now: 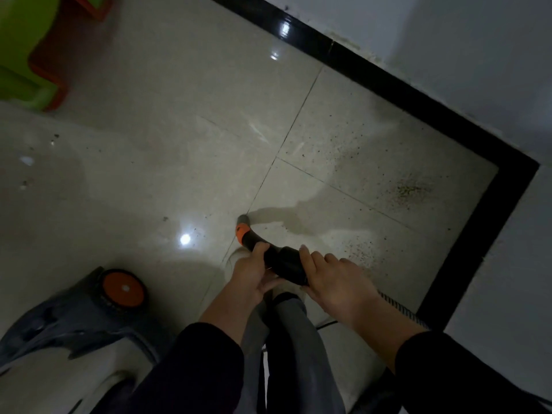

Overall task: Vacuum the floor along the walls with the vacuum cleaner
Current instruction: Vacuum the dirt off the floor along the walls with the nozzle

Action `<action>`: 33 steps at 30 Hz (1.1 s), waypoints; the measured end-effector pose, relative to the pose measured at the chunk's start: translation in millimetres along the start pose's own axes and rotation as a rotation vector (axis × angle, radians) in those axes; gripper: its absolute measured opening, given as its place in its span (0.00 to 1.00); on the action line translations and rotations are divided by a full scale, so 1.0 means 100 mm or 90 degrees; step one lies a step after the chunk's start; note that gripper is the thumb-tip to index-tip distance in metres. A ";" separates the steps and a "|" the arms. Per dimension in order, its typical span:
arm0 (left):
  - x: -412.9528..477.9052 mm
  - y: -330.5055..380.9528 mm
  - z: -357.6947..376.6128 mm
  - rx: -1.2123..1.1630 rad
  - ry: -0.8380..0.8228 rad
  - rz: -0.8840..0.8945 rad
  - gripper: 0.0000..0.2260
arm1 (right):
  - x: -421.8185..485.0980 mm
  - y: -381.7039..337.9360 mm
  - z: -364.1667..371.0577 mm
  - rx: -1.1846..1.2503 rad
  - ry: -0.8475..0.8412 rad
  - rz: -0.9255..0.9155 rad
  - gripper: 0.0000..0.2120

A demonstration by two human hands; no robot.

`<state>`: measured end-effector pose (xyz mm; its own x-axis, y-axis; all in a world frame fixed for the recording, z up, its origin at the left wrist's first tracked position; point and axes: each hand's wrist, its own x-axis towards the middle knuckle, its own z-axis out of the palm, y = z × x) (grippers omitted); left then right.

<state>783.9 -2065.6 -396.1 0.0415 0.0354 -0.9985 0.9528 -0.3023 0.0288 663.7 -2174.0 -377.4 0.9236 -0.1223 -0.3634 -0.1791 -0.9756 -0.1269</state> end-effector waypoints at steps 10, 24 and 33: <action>0.03 0.05 -0.27 -0.036 0.021 0.012 0.15 | 0.19 -0.22 0.04 0.024 -0.029 -0.002 0.42; 0.10 0.41 -0.40 0.043 0.039 0.060 0.18 | 0.47 -0.42 0.01 0.049 -0.009 0.065 0.40; 0.04 0.65 0.27 0.148 -0.007 0.091 0.21 | 0.34 0.07 -0.13 0.046 -0.008 0.172 0.37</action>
<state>837.9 -2111.3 -399.6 0.1666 -0.0341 -0.9854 0.8427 -0.5140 0.1602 698.1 -2186.9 -378.4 0.8349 -0.3736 -0.4042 -0.4426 -0.8922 -0.0895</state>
